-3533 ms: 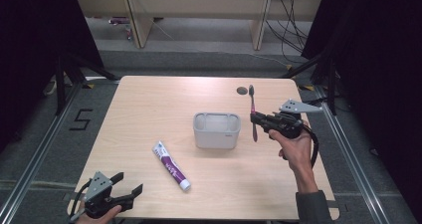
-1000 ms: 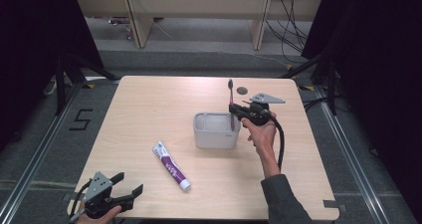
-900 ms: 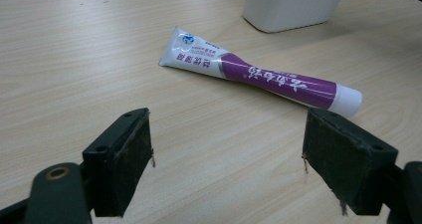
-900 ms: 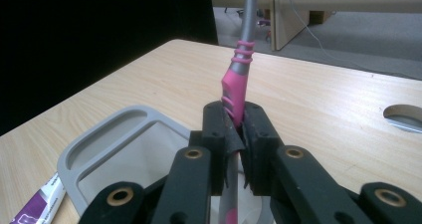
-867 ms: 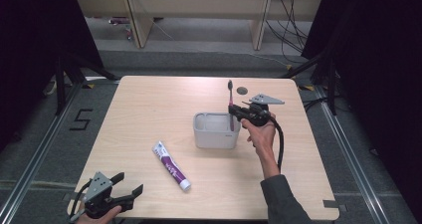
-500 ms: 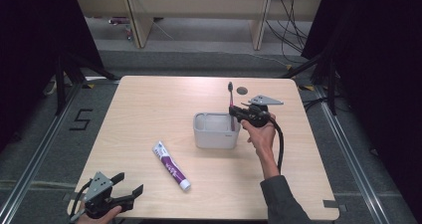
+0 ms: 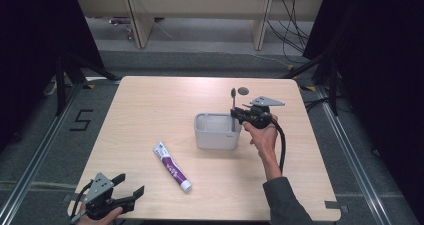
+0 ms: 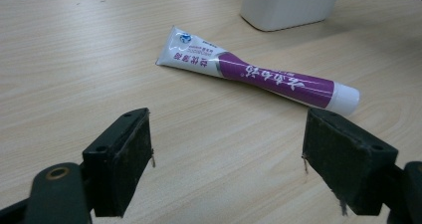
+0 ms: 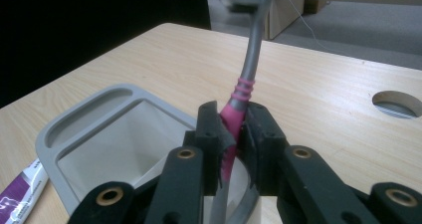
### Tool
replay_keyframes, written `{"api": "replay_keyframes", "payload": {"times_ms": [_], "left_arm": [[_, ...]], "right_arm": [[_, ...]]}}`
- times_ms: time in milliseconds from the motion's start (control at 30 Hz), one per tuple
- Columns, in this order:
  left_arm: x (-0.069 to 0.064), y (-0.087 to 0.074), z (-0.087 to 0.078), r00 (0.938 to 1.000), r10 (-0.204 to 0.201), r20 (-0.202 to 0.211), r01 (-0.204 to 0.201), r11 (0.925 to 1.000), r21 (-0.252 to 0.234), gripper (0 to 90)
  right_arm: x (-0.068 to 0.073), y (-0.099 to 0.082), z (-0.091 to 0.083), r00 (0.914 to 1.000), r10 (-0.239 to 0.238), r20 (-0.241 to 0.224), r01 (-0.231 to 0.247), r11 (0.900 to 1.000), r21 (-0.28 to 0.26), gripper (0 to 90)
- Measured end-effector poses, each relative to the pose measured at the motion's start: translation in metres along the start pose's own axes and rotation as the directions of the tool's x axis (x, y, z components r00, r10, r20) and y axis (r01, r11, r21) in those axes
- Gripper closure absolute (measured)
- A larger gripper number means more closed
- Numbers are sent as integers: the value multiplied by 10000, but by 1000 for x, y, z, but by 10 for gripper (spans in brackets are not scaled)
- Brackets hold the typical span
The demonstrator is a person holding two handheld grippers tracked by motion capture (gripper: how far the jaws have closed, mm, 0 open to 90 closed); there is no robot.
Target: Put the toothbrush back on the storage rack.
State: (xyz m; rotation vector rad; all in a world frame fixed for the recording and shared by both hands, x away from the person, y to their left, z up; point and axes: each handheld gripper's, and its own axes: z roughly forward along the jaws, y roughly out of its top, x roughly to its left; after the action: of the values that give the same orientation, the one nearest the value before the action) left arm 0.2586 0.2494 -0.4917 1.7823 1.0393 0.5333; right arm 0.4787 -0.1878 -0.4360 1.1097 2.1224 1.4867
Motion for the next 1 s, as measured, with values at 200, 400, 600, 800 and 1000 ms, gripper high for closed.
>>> {"api": "replay_keyframes", "payload": {"times_ms": [200, 400, 600, 800, 1000], "left_arm": [[0, 0, -1, 10000, -13, -53, 13, 10000, 5, 188], [-1, 0, -2, 9997, -151, -190, 154, 9998, 147, 189], [0, 0, 0, 10000, -8, -67, 9, 10000, 50, 189], [-1, 0, -2, 9996, -154, -230, 158, 9997, 170, 188], [0, 0, 1, 10000, -31, -94, 32, 10000, 84, 188]], "right_arm": [[-2, 0, -2, 9999, 143, -51, -143, 9999, -48, 718], [0, 2, -11, 9999, 59, 139, -63, 9996, 279, 529], [-1, 3, -33, 9999, 85, 102, -89, 9993, 357, 433], [4, -3, -62, 9989, 431, 198, -437, 9985, 316, 402], [6, -18, -82, 9998, 218, 36, -220, 9981, 568, 394]]}}
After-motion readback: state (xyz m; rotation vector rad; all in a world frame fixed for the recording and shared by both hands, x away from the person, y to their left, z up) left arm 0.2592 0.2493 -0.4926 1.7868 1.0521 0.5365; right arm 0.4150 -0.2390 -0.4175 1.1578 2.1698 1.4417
